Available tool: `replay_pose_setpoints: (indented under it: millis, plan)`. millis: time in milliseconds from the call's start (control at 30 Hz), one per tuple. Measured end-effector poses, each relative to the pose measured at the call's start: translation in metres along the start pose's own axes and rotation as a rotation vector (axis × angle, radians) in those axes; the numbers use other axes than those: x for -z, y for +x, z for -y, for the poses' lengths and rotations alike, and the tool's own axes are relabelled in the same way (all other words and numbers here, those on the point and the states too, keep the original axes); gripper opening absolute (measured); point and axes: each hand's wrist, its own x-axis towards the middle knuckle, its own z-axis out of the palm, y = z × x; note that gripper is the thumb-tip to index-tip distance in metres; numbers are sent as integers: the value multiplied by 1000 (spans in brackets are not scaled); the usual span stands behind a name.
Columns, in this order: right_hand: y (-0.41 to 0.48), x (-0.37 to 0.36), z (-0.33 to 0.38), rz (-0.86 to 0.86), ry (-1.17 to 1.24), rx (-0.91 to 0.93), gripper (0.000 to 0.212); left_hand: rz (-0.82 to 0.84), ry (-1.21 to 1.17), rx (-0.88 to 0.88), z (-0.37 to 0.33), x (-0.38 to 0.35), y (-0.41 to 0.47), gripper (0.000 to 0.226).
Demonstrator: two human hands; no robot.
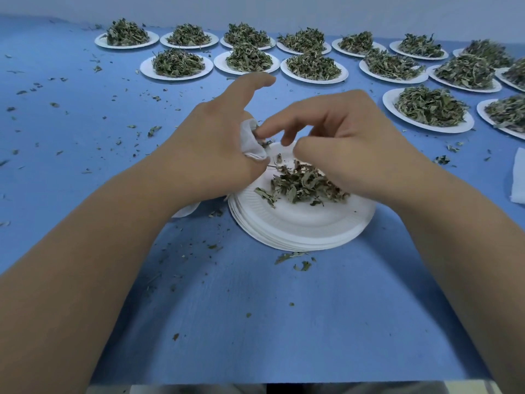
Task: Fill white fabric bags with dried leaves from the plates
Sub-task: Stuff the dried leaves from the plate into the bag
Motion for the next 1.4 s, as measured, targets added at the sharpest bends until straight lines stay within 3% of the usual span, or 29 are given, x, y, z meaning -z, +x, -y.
replay_pose_setpoints:
  millis: [67,167,400,700,1100,1267,1400]
  plan:
    - [1,3,-3,-75,-38,12,34,-11,-5,1,-1,2,0,81]
    - [1,-2,-1,-10,-58,14,24,-3,-38,-5,-5,3,-2,80]
    - [5,-8,-5,-30,50,62,24,15,-12,-32,-7,3,-4,78]
    - [6,-9,-3,-90,-4,92,12,34,-3,-57,-7,2,-3,80]
    - [5,-7,4,8,121,15,23,22,19,-77,-7,3,-3,81]
    - [5,-8,7,125,20,-18,27,9,14,-89,-6,4,-2,80]
    - [4,-2,7,94,147,-36,37,7,10,-93,-6,6,-3,80]
